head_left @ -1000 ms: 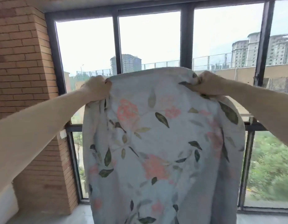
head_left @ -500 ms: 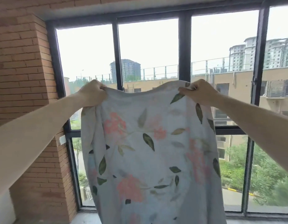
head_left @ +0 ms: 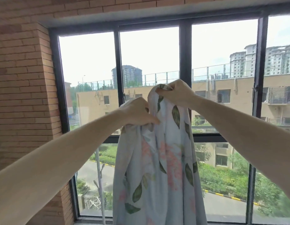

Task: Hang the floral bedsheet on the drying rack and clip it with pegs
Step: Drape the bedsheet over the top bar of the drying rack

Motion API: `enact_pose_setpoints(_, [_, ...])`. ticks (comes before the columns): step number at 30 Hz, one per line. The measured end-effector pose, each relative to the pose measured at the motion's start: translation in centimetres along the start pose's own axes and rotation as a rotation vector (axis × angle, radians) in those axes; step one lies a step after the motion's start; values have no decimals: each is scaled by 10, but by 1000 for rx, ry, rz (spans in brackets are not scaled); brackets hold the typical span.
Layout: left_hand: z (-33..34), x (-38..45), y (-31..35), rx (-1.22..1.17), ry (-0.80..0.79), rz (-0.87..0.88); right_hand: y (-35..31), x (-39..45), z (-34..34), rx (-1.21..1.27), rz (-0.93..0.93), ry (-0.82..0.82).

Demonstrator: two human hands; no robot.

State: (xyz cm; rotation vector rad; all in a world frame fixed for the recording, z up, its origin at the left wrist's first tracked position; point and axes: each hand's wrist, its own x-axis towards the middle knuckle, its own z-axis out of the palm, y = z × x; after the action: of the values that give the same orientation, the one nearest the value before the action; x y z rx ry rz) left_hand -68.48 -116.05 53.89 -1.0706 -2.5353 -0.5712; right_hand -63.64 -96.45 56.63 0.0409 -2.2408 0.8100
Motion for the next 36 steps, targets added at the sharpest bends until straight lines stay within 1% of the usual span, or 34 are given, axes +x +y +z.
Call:
enact_pose_setpoints(3, [6,5,-3,-68,60,-27,4,-2,-5,4,-15,29])
enact_pose_setpoints(5, [1,7,-7,-132,41,-80,17,-4,-11,28,-2,21])
enact_pose_setpoints(7, [-5,12,-12,-259,13,-156,34,-11,-15,18,24,-25])
enact_pose_setpoints(10, [-11,23,-10,-388,52,-265,61,-27,-8,-2,90,-128])
enact_pose_setpoints(12, [-10,31,-4,-461,116,-307,85,-42,3,27,139,-251])
enact_pose_setpoints(14, [-11,38,1,-548,198,-336,113,-62,16,50,195,-467])
enact_pose_setpoints(16, [-12,42,0,-570,239,-370,147,-88,30,50,316,-698])
enact_pose_setpoints(17, [-14,42,-2,-574,268,-376,162,-102,36,37,383,-782])
enact_pose_setpoints(18, [-15,43,-6,-581,291,-382,177,-115,43,30,450,-832])
enact_pose_setpoints(19, [-17,44,-10,-578,304,-389,187,-126,47,46,510,-829])
enact_pose_setpoints(20, [-18,43,-12,-566,306,-386,197,-130,49,63,558,-780])
enact_pose_setpoints(21, [-19,41,-14,-518,292,-368,200,-130,48,55,583,-695])
enact_pose_setpoints(23, [-21,37,-23,-381,276,-308,197,-112,34,-46,562,-475])
enact_pose_setpoints(24, [-23,35,-29,-330,278,-295,190,-97,22,-61,540,-335])
enact_pose_setpoints(25, [-26,32,-35,-283,281,-307,175,-81,7,-30,512,-183])
enact_pose_setpoints(27, [-33,29,-49,-199,291,-325,130,-47,-28,131,419,151])
enact_pose_setpoints(28, [-36,29,-54,-148,289,-317,104,-33,-41,237,336,317])
enact_pose_setpoints(29, [-39,29,-57,-100,286,-296,81,-19,-51,309,236,432])
enact_pose_setpoints(30, [-40,30,-59,-93,289,-277,62,-9,-57,311,129,451])
enact_pose_setpoints(31, [-43,29,-59,-100,292,-263,46,-2,-61,223,43,344])
enact_pose_setpoints(32, [-44,28,-62,-121,289,-258,34,2,-64,64,9,158])
enact_pose_setpoints(33, [-45,27,-66,-121,274,-242,29,6,-72,-88,-6,18])
enact_pose_setpoints(34, [-45,25,-72,-99,259,-228,26,11,-81,-190,-26,-4])
enact_pose_setpoints(35, [-47,24,-77,-77,261,-209,27,16,-91,-183,-54,85])
enact_pose_setpoints(36, [-50,25,-81,-71,281,-193,30,21,-99,-122,-76,219])
